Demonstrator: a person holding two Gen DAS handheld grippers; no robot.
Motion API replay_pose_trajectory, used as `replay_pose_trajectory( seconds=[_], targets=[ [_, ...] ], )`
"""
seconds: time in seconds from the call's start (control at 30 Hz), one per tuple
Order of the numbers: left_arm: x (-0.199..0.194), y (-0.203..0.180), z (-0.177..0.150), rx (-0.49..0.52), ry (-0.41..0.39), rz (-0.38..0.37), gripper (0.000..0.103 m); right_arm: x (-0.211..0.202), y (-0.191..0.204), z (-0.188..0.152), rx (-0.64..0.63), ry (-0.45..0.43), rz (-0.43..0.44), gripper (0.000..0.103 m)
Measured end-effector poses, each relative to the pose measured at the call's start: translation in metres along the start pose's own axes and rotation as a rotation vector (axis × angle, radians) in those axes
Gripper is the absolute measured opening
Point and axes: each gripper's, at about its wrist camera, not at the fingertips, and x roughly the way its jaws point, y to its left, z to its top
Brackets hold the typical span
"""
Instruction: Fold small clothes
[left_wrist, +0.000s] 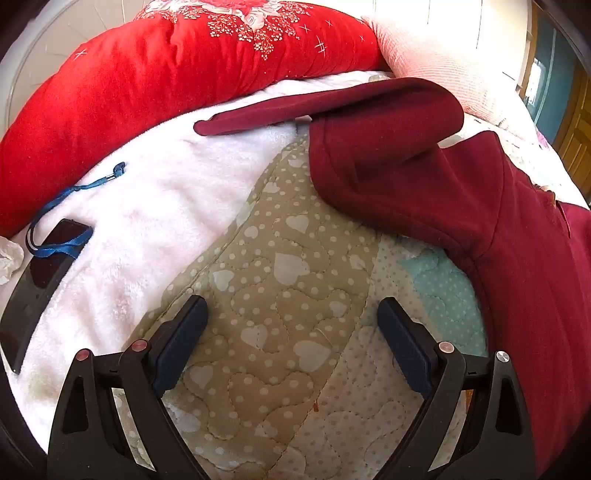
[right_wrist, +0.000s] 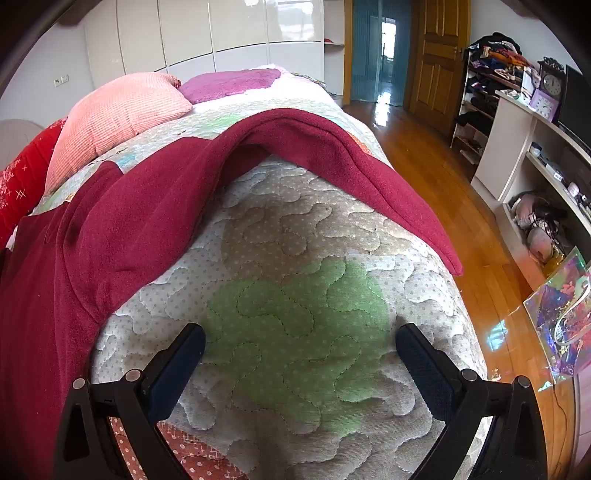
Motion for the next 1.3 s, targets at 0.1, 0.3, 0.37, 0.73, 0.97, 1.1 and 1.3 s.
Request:
replay_pose_trajectory(
  seconds=[0.1, 0.3, 0.37, 0.73, 0.97, 1.1, 1.3],
  targets=[
    [-0.006, 0.001, 0.0, -0.003, 0.027, 0.006, 0.094, 0.0, 0.001, 0.0, 0.0, 0.0, 0.0, 0.103],
    [-0.062, -0.005, -0.018, -0.031, -0.026, -0.013, 0.093, 0.0, 0.001, 0.0, 0.002, -0.001, 0.003, 0.103],
    [-0.083, -0.019, -0.021, -0.006, -0.055, -0.018, 0.093, 0.001, 0.001, 0.001, -0.004, 0.006, -0.004, 0.103],
    [-0.132, -0.078, -0.034, 0.085, -0.119, -0.15, 0.093, -0.058, 0.009, -0.017, 0.06, 0.015, 0.075, 0.103],
    [-0.144, -0.118, -0.041, 0.146, -0.124, -0.206, 0.093, -0.127, 0.052, -0.029, -0.012, -0.052, 0.182, 0.103],
    [-0.149, -0.126, -0.045, 0.178, -0.14, -0.194, 0.093, -0.14, 0.088, -0.03, -0.074, -0.08, 0.222, 0.103],
    [-0.152, -0.125, -0.044, 0.164, -0.148, -0.205, 0.093, -0.139, 0.132, -0.03, -0.138, -0.087, 0.256, 0.103]
  ],
)
